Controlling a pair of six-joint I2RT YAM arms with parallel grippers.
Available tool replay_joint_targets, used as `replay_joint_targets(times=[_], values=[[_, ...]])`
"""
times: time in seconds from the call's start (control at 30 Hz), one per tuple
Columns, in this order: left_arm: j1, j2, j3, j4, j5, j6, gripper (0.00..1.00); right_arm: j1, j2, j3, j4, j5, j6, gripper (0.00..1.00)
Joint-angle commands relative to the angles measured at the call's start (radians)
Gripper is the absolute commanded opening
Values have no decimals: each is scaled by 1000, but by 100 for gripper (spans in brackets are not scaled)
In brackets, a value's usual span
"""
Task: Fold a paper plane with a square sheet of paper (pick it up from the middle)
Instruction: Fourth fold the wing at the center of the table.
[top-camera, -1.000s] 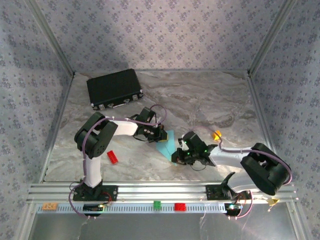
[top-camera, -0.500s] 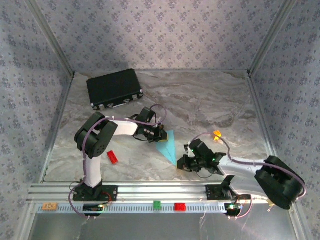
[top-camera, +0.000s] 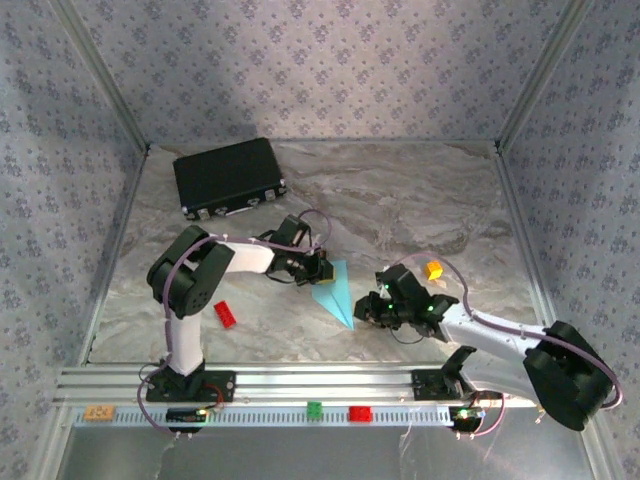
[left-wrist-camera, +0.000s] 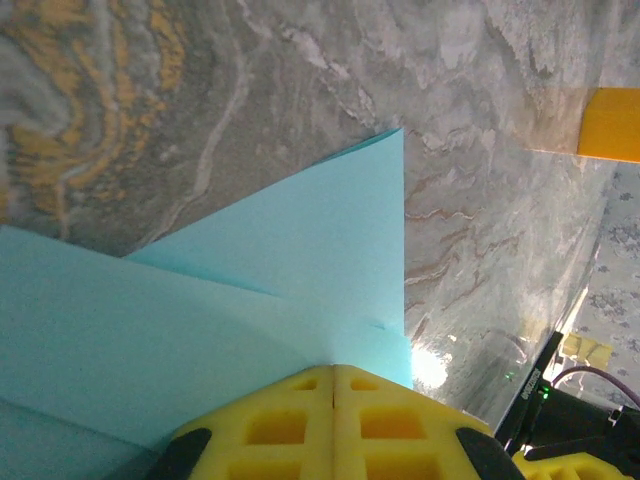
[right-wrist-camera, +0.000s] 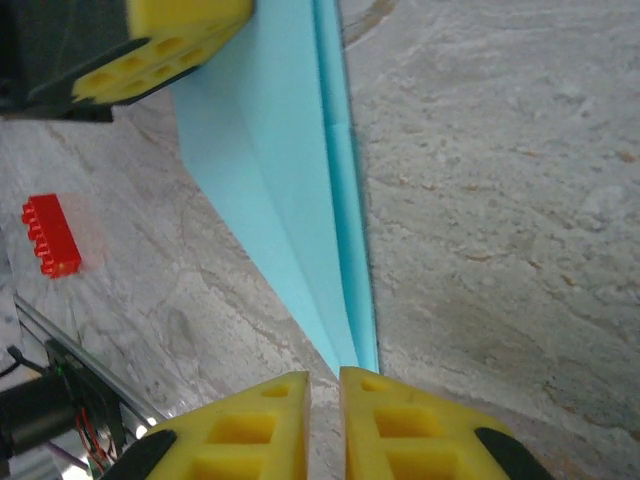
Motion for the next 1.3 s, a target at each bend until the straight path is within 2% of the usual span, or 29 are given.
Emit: replay_joint_targets(times=[0.0, 0.33, 0.53, 0.73, 1.27], values=[[14, -7, -35, -57, -83, -8, 0, 9, 16, 28, 20, 27, 47, 19], [47, -24, -66, -24, -67, -38, 0, 13, -70, -64, 76, 49, 169, 28], [52, -28, -62, -24, -62, -46, 0, 31, -95, -43, 46, 35, 156, 34], [53, -26, -62, -19, -60, -50, 0, 41, -40, -25, 66, 15, 145, 37], [56, -23, -64, -16, -54, -47, 0, 70, 126, -15, 178, -36, 153, 35]])
